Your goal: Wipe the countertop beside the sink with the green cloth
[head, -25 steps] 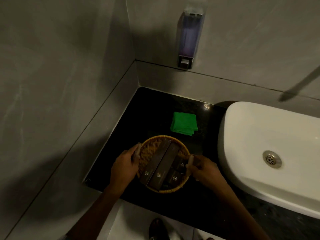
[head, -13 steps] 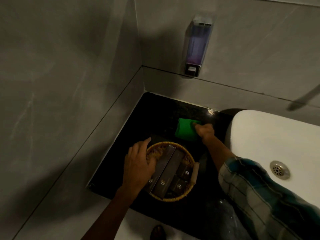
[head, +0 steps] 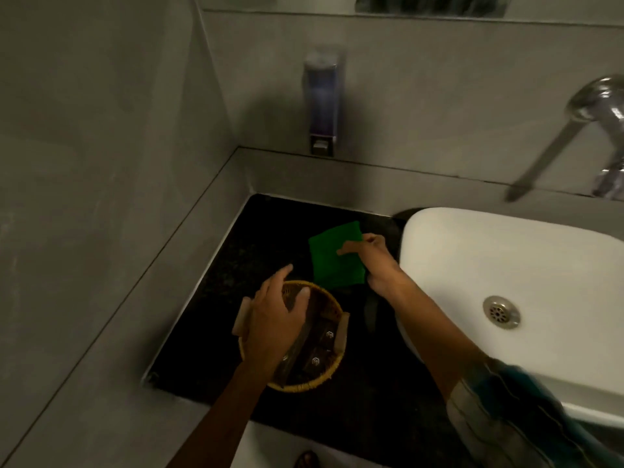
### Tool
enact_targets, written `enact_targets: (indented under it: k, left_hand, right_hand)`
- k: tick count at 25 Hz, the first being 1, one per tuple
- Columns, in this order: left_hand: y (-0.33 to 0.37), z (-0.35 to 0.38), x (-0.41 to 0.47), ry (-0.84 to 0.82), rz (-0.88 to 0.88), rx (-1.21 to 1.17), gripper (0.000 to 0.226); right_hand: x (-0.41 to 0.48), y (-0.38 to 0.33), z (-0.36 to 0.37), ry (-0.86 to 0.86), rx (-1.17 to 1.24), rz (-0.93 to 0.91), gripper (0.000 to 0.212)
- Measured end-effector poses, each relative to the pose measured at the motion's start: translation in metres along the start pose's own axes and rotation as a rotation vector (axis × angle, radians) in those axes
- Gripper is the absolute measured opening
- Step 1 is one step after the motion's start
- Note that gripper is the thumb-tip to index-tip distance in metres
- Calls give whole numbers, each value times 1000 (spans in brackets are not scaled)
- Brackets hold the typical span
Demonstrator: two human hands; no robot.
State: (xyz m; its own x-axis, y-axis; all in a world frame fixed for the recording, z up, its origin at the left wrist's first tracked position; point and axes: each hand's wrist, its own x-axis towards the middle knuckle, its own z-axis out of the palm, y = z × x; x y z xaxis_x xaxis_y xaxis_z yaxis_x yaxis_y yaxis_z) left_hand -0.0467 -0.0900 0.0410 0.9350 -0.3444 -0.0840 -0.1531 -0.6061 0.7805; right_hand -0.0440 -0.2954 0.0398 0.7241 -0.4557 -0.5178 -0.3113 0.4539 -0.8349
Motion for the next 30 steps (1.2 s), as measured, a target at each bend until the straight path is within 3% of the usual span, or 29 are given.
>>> enact_targets:
  k: [2, 4, 8, 10, 14, 18, 23, 24, 25, 26, 27, 28, 29, 30]
  left_hand:
    - [38, 22, -2, -137, -167, -337, 66]
    - [80, 59, -16, -258, -171, -580, 61]
    - [163, 146, -55, -465, -80, -620, 71]
    - [208, 198, -74, -571, -27, -647, 75]
    - [299, 327, -132, -589, 319, -404, 59]
    - [355, 446, -193, -706, 537, -158, 37]
    - [378, 528, -243, -981, 696, 401, 42]
    - [379, 536, -249, -954, 752, 479, 42]
    - [379, 517, -221, -839, 828, 613, 42]
    - [411, 467, -171, -622, 891, 688, 42]
    - [410, 458, -167, -578, 894, 740, 41]
    - [425, 455, -145, -461, 1022, 810, 39]
    - [427, 443, -133, -436, 1101, 736, 37]
    - [422, 402, -117, -267, 1113, 791, 35]
  right_hand:
    - [-36, -14, -38, -70, 104, 2, 79]
    - [-71, -21, -95, -106, 209, -31, 79]
    - [-139, -32, -241, -43, 237, -224, 52]
    - [-165, -34, -315, 126, 184, -309, 41]
    - [-206, -28, -463, 588, -171, -455, 43]
    - [-233, -9, -588, 900, -599, -302, 40]
    - [-234, 22, -672, 890, -937, -2, 38]
    - [-234, 25, -674, 816, -934, 101, 39]
    - [-213, -3, -662, 757, -944, -43, 39]
    - [-178, -68, -621, 677, -1110, -100, 37]
    - [-172, -61, -624, 743, -1129, -92, 35]
    - [-157, -75, -625, 854, -1159, -131, 33]
    - [-155, -84, -622, 859, -1121, -137, 32]
    - [-157, -100, -597, 848, -1106, -341, 32]
